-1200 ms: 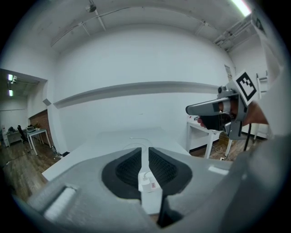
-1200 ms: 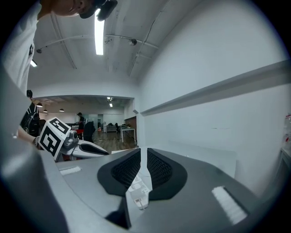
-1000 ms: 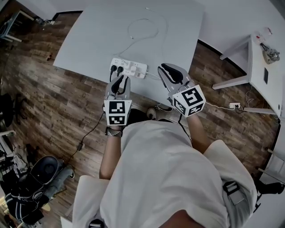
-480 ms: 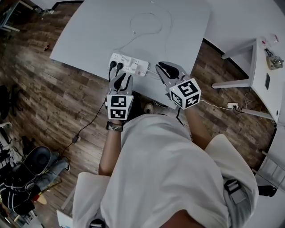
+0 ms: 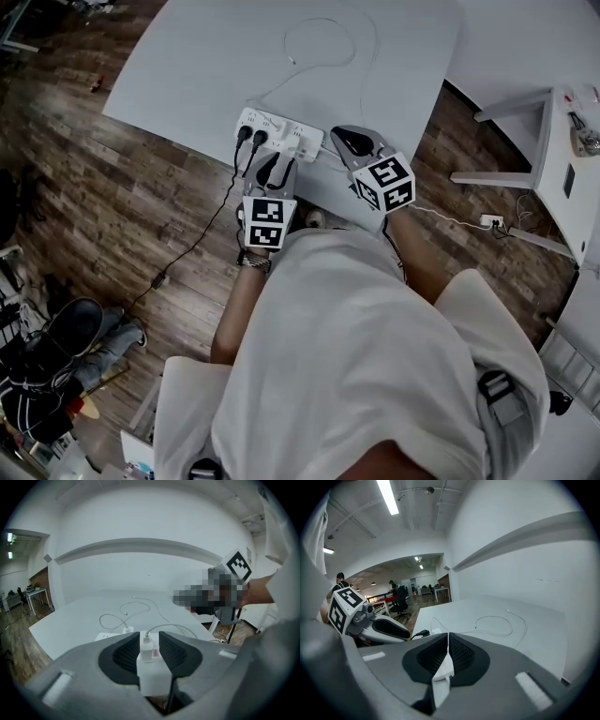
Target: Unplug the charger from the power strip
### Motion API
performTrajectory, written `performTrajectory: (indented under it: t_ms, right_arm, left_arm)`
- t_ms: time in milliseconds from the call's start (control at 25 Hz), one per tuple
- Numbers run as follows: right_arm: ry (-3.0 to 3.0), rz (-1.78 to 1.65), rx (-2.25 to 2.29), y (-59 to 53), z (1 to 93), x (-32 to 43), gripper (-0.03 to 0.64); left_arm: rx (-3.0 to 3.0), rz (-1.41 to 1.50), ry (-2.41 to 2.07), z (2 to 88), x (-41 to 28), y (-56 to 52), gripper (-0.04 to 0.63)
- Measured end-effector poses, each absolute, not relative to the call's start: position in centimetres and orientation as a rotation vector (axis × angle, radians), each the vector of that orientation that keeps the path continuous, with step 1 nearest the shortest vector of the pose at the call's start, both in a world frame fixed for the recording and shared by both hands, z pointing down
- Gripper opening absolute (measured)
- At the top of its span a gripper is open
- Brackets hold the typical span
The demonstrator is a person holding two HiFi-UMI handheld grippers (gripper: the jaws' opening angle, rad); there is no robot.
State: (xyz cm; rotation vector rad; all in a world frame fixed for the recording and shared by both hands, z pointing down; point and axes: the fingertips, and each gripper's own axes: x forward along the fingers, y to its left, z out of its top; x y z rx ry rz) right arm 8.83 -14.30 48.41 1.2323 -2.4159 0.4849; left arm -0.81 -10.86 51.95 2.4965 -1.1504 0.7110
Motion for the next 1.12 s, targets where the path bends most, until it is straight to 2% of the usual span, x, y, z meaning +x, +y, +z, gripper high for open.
performTrajectory:
  t_ms: [1120]
  right_arm:
    - [-2.206,0.655,0.952,-16.0,61.1,6.9,0.003]
  left_arm:
    - [2.382,0.812,-1.119,57.3,0.7,-12.9,0.156]
